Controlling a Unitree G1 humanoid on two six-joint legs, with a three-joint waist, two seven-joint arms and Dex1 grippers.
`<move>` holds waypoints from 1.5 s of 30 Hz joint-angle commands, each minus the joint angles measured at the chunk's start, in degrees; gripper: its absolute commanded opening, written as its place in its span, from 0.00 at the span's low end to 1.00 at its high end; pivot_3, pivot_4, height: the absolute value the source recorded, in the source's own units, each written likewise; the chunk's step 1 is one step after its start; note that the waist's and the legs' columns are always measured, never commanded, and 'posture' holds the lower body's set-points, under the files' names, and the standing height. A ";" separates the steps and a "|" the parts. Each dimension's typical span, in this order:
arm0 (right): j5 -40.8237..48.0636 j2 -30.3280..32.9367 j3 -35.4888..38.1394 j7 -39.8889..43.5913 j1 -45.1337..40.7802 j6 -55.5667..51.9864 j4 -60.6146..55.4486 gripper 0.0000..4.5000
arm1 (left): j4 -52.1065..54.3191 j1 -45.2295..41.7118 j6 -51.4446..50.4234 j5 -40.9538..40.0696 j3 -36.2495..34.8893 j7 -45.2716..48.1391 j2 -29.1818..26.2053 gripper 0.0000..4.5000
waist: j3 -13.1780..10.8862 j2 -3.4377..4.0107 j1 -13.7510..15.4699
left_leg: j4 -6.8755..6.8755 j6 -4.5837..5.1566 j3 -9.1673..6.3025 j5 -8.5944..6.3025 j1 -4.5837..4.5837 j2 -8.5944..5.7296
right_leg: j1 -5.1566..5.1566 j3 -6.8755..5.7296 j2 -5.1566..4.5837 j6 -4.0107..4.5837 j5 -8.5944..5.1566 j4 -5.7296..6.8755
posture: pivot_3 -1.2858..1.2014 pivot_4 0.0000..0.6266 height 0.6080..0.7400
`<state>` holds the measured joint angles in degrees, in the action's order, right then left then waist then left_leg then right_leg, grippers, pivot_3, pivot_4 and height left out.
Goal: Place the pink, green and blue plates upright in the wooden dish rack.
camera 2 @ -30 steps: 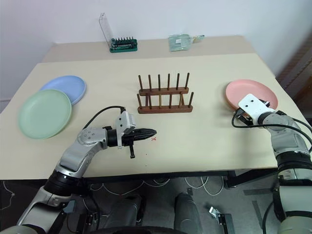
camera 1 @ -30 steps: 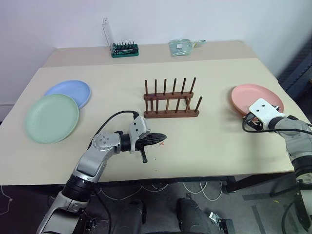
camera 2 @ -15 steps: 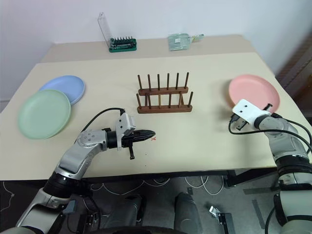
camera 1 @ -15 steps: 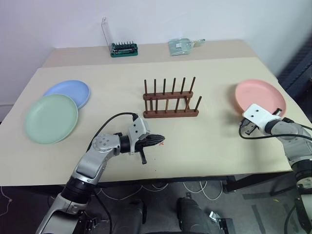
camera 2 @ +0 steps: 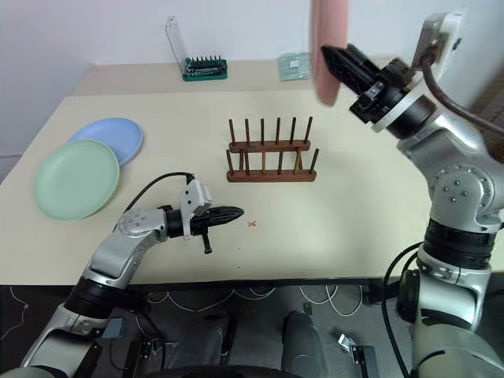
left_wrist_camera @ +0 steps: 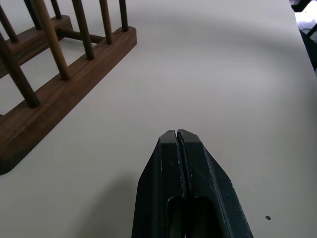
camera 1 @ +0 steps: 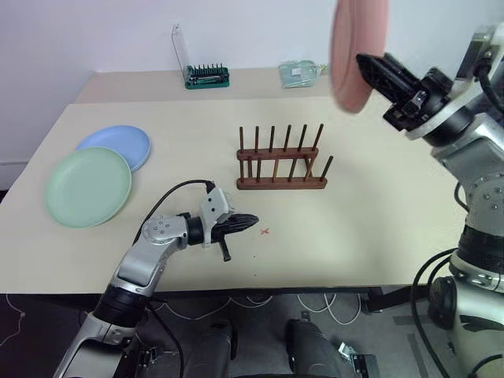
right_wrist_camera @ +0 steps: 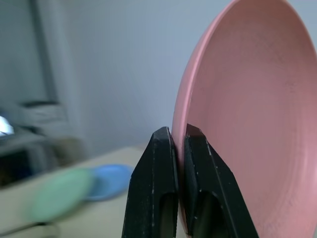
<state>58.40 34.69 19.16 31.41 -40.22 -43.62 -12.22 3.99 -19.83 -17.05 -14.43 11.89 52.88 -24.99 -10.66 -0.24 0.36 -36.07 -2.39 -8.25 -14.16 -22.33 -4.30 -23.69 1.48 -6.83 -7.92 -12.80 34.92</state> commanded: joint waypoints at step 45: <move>-23.34 10.92 -18.20 13.16 0.55 12.44 -11.80 0.68 | 7.95 3.96 -7.41 -9.07 -30.24 -22.10 -2.13 0.51 | -0.02 0.02 -2.24 | 0.11 0.00 0.18 0.01 -0.08 0.17 | -0.40 0.03 0.16 -0.01 0.03 0.23 | 0.52 0.24 1.00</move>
<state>36.24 45.35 3.94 42.29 -39.86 -31.59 -20.57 9.44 -16.25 -24.20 -23.12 -12.71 34.70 -25.58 -10.69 -0.22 -1.89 -35.98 -2.39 -8.09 -14.15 -22.41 -4.14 -24.08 1.51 -6.68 -7.94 -12.76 35.16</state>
